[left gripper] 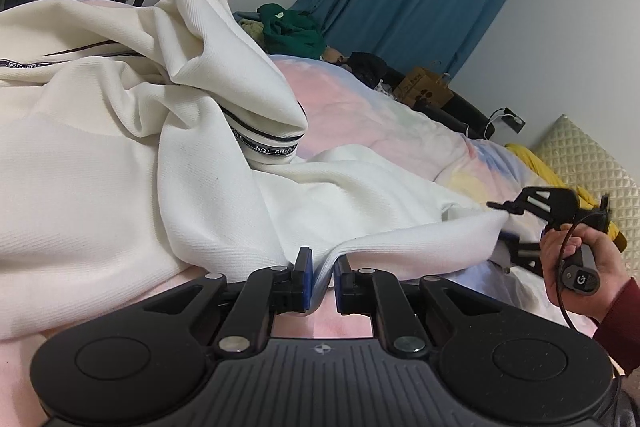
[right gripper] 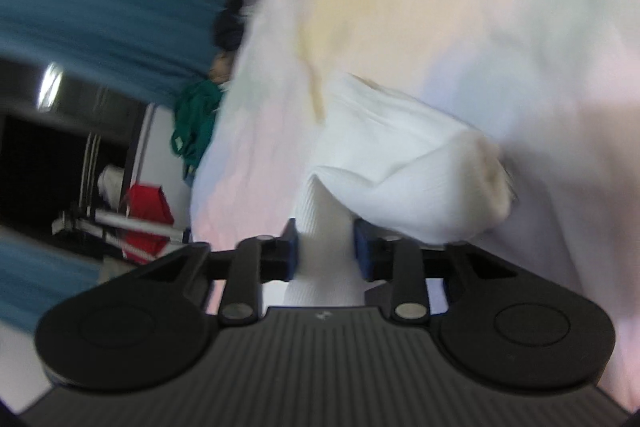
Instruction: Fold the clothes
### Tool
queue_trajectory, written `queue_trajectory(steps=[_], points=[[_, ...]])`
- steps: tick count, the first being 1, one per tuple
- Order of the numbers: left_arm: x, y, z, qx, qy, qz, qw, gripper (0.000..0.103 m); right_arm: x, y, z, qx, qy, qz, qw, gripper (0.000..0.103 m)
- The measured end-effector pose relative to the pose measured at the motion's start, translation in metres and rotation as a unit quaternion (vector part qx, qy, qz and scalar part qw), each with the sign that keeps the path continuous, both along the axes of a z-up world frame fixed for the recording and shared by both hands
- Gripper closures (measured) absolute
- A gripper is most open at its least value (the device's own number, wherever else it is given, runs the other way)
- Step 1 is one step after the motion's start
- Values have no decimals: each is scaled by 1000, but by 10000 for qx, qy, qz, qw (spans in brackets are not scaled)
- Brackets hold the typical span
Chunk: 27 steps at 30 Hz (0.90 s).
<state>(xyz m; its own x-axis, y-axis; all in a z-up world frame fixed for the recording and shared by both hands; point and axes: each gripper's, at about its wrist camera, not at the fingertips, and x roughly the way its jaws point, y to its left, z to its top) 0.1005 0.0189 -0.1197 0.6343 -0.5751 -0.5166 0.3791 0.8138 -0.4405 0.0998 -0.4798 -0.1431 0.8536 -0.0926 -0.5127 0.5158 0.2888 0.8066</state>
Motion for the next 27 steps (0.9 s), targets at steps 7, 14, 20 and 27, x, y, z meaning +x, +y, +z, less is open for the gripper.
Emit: queue_trajectory(steps=[7, 14, 20, 27], points=[[-1, 1, 1, -82, 1, -12, 10000, 92, 6, 42, 69, -3409, -487, 918, 9344, 85], [-2, -3, 1, -32, 10, -49, 10000, 91, -3, 17, 58, -2812, 509, 209, 9581, 85], [-1, -4, -2, 57, 61, -50, 10000, 91, -29, -35, -13, 84, 904, -223, 9956, 84], [-4, -3, -1, 124, 36, -44, 9999, 91, -33, -36, -25, 935, 350, -197, 9948, 52]])
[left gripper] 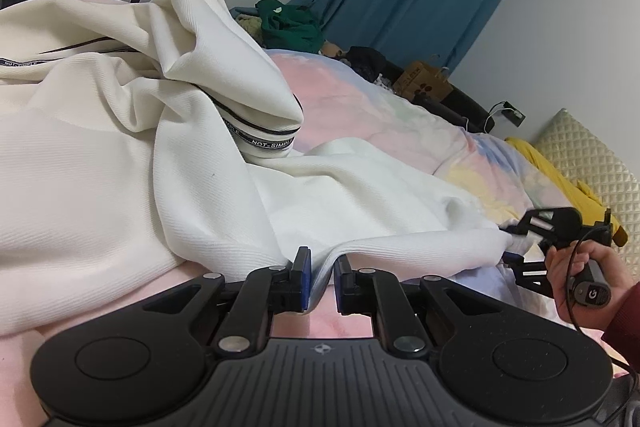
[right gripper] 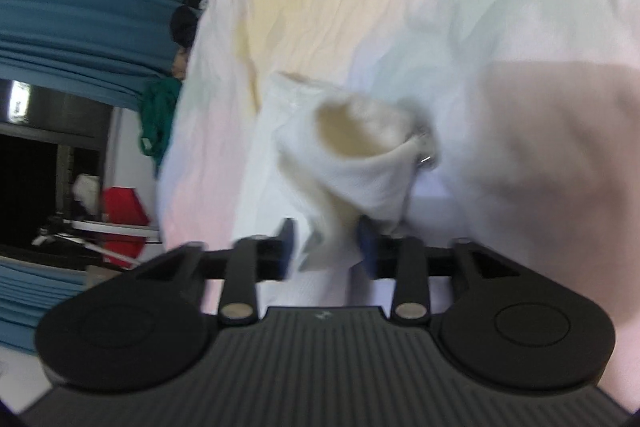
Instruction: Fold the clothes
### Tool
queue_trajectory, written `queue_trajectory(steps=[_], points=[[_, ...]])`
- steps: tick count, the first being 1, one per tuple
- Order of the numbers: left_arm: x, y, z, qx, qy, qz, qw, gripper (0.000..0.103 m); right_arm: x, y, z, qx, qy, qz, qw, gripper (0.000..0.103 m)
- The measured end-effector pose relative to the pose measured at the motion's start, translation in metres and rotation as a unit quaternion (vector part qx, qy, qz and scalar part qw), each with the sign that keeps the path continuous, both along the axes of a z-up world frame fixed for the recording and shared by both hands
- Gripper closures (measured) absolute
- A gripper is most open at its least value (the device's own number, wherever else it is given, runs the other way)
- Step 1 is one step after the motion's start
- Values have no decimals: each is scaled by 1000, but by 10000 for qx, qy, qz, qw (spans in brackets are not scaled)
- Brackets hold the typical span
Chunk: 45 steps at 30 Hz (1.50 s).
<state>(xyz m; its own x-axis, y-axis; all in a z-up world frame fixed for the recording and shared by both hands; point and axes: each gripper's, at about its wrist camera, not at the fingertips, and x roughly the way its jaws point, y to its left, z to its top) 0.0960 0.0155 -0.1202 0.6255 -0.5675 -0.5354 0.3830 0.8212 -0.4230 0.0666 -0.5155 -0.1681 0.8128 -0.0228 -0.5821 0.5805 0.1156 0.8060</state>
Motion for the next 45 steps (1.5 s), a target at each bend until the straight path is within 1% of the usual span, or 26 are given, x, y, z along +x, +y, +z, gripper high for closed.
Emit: queue_trajectory(steps=[1, 2, 7, 8, 9, 10, 11, 12, 14, 16, 19, 23, 25, 26, 27, 28, 29, 31, 34, 35, 37, 38, 40, 42, 44, 45], points=[[0, 0, 0, 11, -4, -1, 10000, 91, 2, 1, 0, 43, -81, 36, 10000, 41], [0, 0, 0, 22, -8, -2, 10000, 91, 5, 3, 0, 86, -160, 76, 9998, 40], [0, -1, 0, 45, 0, -7, 10000, 91, 21, 15, 0, -77, 36, 262, 9996, 41], [0, -1, 0, 45, 4, -9, 10000, 91, 21, 15, 1, -125, 67, 276, 9995, 44], [0, -1, 0, 44, 7, -11, 10000, 91, 21, 14, 1, -210, 144, 260, 9993, 56], [0, -1, 0, 38, 13, -14, 10000, 91, 28, 13, 2, -362, 261, 198, 9988, 81], [0, -1, 0, 27, 18, -16, 10000, 91, 29, 13, 6, -525, 304, 142, 9981, 87], [0, -1, 1, 16, 24, -17, 10000, 91, 27, 12, 7, -604, 235, 78, 9979, 90], [-1, -2, 3, -6, -26, -55, 10000, 91, 19, 10, 17, -834, -25, -97, 9965, 92], [-5, -1, 7, -57, -93, -72, 9999, 89, 20, 8, 28, -1212, -56, -119, 9925, 93], [-7, 0, 13, -151, -144, -82, 9997, 87, 24, 8, 28, -1345, 53, -88, 9909, 93], [-12, 7, 20, -233, -88, -15, 9997, 81, 32, 5, 22, -1240, 118, -172, 9921, 93], [-21, 17, 27, -326, -6, 78, 9994, 69, 31, 3, 23, -1173, -33, -265, 9927, 93], [-26, 22, 31, -390, 53, 140, 9991, 65, 30, 2, 23, -1144, -77, -299, 9930, 93], [-32, 29, 33, -477, 127, 195, 9986, 57, 29, 1, 23, -1115, -116, -333, 9931, 93], [-38, 35, 34, -593, 241, 255, 9976, 51, 25, 0, 23, -1077, -136, -355, 9935, 93], [-43, 42, 35, -716, 367, 317, 9963, 48, 24, -1, 21, -1010, -162, -378, 9940, 93], [-47, 54, 30, -890, 661, 527, 9924, 36, 22, -4, 18, -877, -205, -428, 9950, 93], [-42, 67, 15, -1025, 1100, 1065, 9829, 35, 23, -4, 14, -798, -199, -468, 9955, 93], [-38, 72, 11, -1091, 1211, 1262, 9785, 34, 25, -4, 14, -795, -195, -462, 9956, 93], [-30, 86, 3, -1381, 1464, 1739, 9640, 27, 26, -2, 14, -810, -158, -459, 9955, 93], [-27, 94, -2, -1586, 1605, 1952, 9545, 27, 26, -1, 14, -806, -150, -469, 9955, 93], [-23, 111, -13, -2046, 1859, 2321, 9326, 27, 22, -3, 13, -800, -150, -478, 9955, 93], [-21, 128, -25, -2494, 2090, 2676, 9070, 28, 23, -3, 11, -768, -156, -492, 9957, 93], [-20, 140, -33, -2905, 2236, 2932, 8830, 28, 24, -4, 10, -748, -131, -497, 9959, 93], [-20, 144, -35, -3025, 2260, 3036, 8748, 29, 26, -5, 10, -749, -109, -495, 9959, 93]])
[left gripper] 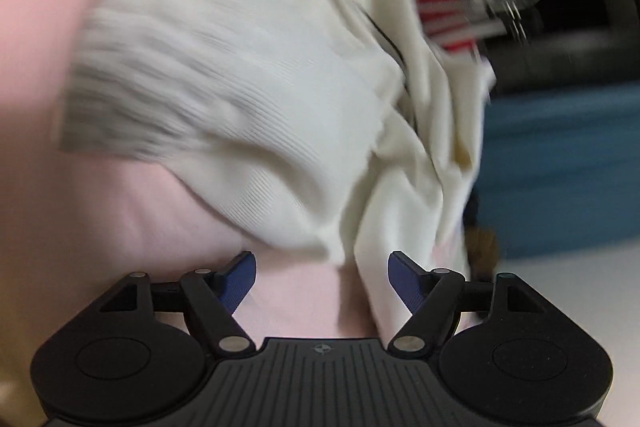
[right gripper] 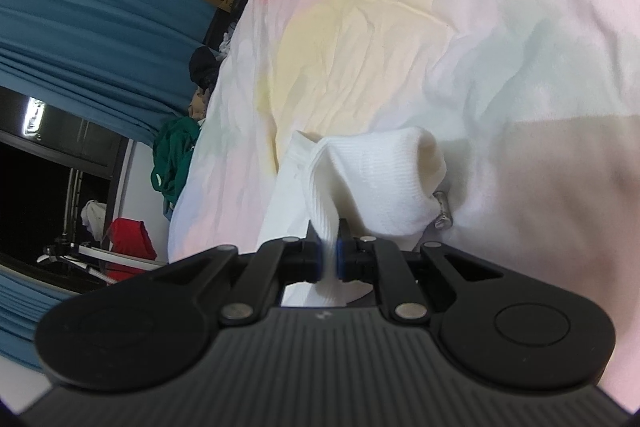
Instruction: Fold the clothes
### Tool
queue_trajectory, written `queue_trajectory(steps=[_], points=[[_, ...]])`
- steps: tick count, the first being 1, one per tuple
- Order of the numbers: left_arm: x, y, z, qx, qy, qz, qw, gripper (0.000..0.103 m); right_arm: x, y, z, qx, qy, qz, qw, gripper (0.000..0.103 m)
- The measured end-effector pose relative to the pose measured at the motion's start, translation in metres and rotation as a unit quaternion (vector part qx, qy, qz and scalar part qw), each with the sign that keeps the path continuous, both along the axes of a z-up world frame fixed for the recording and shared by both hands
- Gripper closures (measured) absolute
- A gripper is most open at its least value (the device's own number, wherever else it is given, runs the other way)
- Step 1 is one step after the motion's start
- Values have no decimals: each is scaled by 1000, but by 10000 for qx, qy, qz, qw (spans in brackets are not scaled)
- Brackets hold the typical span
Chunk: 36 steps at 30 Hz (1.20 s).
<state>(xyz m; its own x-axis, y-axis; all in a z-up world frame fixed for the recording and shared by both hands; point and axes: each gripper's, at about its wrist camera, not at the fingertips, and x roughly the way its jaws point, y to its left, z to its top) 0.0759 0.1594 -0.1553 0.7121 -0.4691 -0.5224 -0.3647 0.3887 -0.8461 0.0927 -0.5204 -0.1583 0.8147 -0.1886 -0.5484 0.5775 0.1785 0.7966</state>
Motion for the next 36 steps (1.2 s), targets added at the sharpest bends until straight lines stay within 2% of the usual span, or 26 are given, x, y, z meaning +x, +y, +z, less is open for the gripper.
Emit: queue_trajectory(steps=[2, 8, 11, 14, 16, 20, 23, 26, 28, 31, 36], points=[[-1, 5, -2, -110, 40, 222, 9997, 31, 1, -1, -1, 6, 16, -5, 10000, 93], [-6, 13, 6, 126, -49, 678, 9976, 32, -4, -2, 4, -176, -184, -191, 9995, 93], [-5, 16, 7, 125, -34, 836, 9964, 37, -4, -3, 6, -327, -250, -226, 9989, 93], [-4, 20, 7, 119, -88, 1023, 9946, 46, 1, -4, 4, -399, -58, -138, 9991, 93], [-4, 25, 5, 64, -61, 1129, 9936, 57, 4, -3, 1, -423, 75, -102, 9990, 94], [-5, 31, 2, -27, -5, 1272, 9919, 72, 5, -2, 2, -506, 165, -77, 9986, 94], [-8, 36, 5, -44, -27, 1400, 9901, 94, 5, -1, 5, -593, 222, -54, 9980, 94], [-20, 48, 13, -294, -162, 1692, 9850, 97, 3, -2, 7, -611, 183, -70, 9979, 95], [-26, 59, 26, -256, -285, 1777, 9833, 97, 1, -3, 9, -600, 138, -98, 9981, 96], [-34, 80, 55, 23, -522, 1855, 9813, 98, -4, -5, 9, -559, 103, -169, 9982, 96], [-40, 118, 103, 432, -551, 1888, 9795, 98, -10, -10, 7, -588, 165, -272, 9978, 97]])
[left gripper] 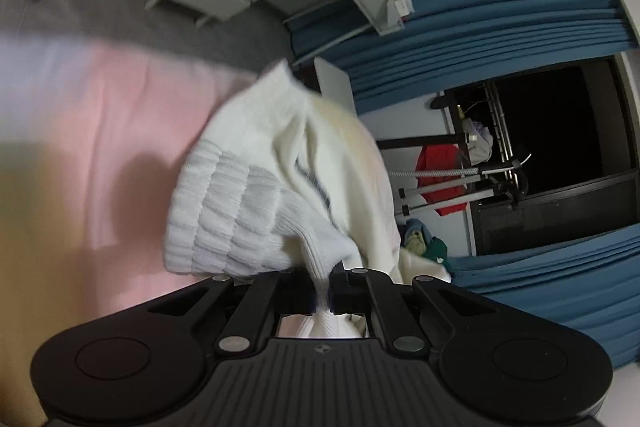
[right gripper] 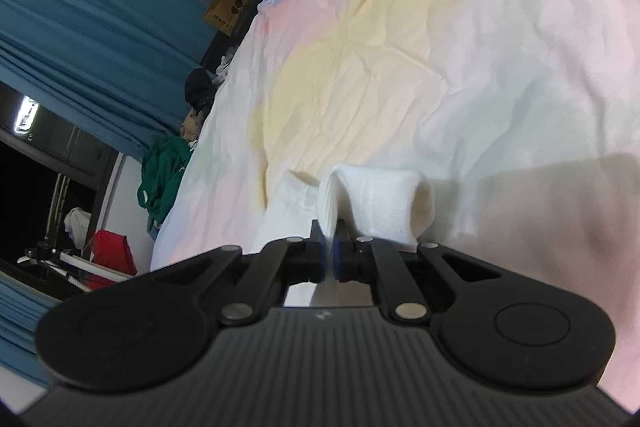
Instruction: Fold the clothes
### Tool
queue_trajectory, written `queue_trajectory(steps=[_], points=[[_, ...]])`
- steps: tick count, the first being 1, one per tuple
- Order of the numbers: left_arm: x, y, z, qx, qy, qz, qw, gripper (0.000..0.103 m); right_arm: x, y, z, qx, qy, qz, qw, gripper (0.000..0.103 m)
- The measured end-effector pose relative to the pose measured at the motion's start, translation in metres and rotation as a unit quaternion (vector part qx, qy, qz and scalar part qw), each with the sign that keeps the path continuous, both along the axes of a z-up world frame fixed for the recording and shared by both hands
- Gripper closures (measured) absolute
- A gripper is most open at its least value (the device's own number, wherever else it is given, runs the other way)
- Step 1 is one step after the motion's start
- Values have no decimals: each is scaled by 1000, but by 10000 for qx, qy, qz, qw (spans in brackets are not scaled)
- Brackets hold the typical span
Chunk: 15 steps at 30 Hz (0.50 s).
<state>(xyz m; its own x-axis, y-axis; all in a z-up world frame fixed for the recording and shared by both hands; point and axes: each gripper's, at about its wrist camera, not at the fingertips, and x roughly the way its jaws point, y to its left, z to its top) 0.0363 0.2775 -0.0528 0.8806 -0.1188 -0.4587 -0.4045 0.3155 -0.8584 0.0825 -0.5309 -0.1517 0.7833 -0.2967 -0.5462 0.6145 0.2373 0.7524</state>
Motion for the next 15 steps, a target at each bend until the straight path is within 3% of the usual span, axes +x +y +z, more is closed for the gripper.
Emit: queue_trajectory(steps=[6, 8, 12, 15], points=[[-9, 40, 34, 210, 417, -89, 9989, 98, -7, -1, 5, -205, 164, -157, 9995, 97], [-10, 55, 41, 177, 500, -136, 9985, 98, -11, 0, 12, -372, 30, -251, 9990, 97], [-21, 86, 40, -28, 704, -276, 9971, 98, -22, -1, 23, -630, -57, -474, 9969, 97], [-33, 101, 32, 3, 871, -348, 9956, 98, -31, -3, 26, -682, 127, -690, 9952, 97]])
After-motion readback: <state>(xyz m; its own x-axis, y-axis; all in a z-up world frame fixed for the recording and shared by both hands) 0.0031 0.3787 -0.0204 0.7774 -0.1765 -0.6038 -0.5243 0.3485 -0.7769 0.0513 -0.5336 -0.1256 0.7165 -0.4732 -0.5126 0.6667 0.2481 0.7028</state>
